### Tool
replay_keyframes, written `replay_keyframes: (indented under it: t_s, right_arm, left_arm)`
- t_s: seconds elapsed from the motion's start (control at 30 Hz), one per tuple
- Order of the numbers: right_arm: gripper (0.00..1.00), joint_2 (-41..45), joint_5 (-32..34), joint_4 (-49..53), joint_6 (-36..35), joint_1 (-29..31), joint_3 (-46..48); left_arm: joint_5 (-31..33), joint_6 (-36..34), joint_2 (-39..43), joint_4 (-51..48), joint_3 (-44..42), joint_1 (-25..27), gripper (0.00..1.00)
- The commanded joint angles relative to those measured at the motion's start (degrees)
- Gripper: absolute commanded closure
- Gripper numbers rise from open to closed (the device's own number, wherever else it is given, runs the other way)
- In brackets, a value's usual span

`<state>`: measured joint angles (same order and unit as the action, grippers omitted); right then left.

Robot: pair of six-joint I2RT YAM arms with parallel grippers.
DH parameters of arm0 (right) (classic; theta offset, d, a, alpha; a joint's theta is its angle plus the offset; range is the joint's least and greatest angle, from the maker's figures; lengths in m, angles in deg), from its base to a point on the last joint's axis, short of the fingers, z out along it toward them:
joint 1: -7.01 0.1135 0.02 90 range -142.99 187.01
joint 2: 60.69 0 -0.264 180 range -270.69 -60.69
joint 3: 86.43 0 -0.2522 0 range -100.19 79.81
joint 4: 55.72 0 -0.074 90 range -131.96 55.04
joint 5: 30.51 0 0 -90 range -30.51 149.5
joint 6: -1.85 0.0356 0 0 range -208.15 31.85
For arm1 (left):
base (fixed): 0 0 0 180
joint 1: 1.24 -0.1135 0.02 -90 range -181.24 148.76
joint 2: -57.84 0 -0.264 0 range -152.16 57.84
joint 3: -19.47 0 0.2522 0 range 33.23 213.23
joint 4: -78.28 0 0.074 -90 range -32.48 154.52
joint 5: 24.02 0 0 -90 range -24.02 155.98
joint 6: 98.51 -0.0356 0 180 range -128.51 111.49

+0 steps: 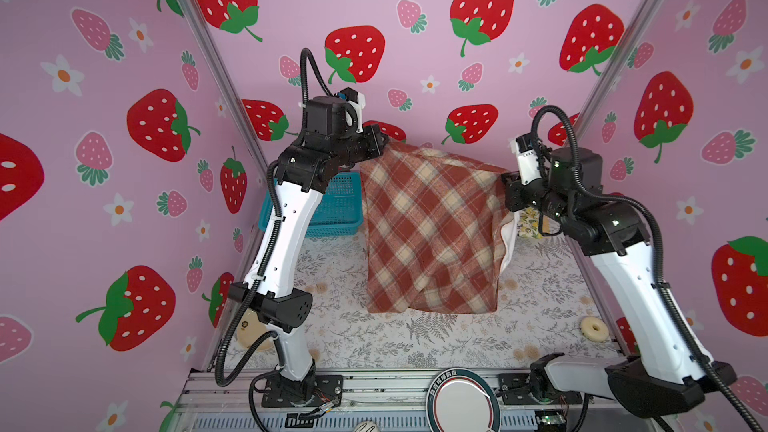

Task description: Fold and stack the skirts

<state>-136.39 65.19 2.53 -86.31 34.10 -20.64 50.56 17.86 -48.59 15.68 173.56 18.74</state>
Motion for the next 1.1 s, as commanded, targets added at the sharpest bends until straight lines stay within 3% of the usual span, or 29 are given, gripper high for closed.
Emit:
replay_keyframes:
  t_s: [0.0,0.03,0.17,0.3,0.4,0.47,0.57,0.7,0.8,0.9,1.07]
  right_arm:
    - [1.0,-0.3,9.8,3.3,-0.8,-1.5,-0.6]
    - [1.0,-0.7,10.5,3.8,-1.0,-1.5,-0.8]
    - [1.0,1.8,2.2,2.7,2.5,-1.4,0.1]
    - [1.0,6.0,4.9,-2.7,2.5,-1.4,1.6]
    - [1.0,3.2,0.0,3.0,4.0,-1.5,0.4]
    - [1.0,3.3,-8.0,4.2,5.6,-1.4,6.2]
    - [1.0,7.5,-18.7,0.0,9.0,-1.0,22.0]
    - [1.0,10.7,-25.8,-3.5,12.1,0.8,37.6]
    - [1.0,10.9,-29.2,-5.9,13.1,3.0,45.7]
    - [1.0,10.6,-29.2,-7.9,12.7,3.1,48.2]
    - [1.0,5.6,-27.2,-11.3,11.7,2.8,46.8]
  left_arm:
    - [12.3,-4.1,1.6,-1.0,2.4,-1.4,1.0]
    - [13.4,-4.6,2.1,-1.0,1.8,-1.6,1.0]
    - [13.3,-6.6,3.9,-0.4,0.6,-1.8,1.0]
    - [12.1,-6.7,4.7,0.8,0.8,-1.8,1.0]
    - [11.1,-6.7,6.6,0.2,-2.3,-1.4,1.0]
    - [11.1,-6.8,10.1,0.5,-7.9,-1.1,1.0]
    - [11.1,-7.1,18.9,3.3,-23.5,-0.2,1.0]
    - [11.3,-4.1,31.1,6.9,-46.2,0.4,1.0]
    - [13.6,-2.9,37.9,8.2,-58.3,0.7,1.0]
    - [15.6,-2.2,40.1,9.0,-63.0,0.8,1.0]
    - [12.9,-1.0,35.1,9.9,-60.1,0.8,1.0]
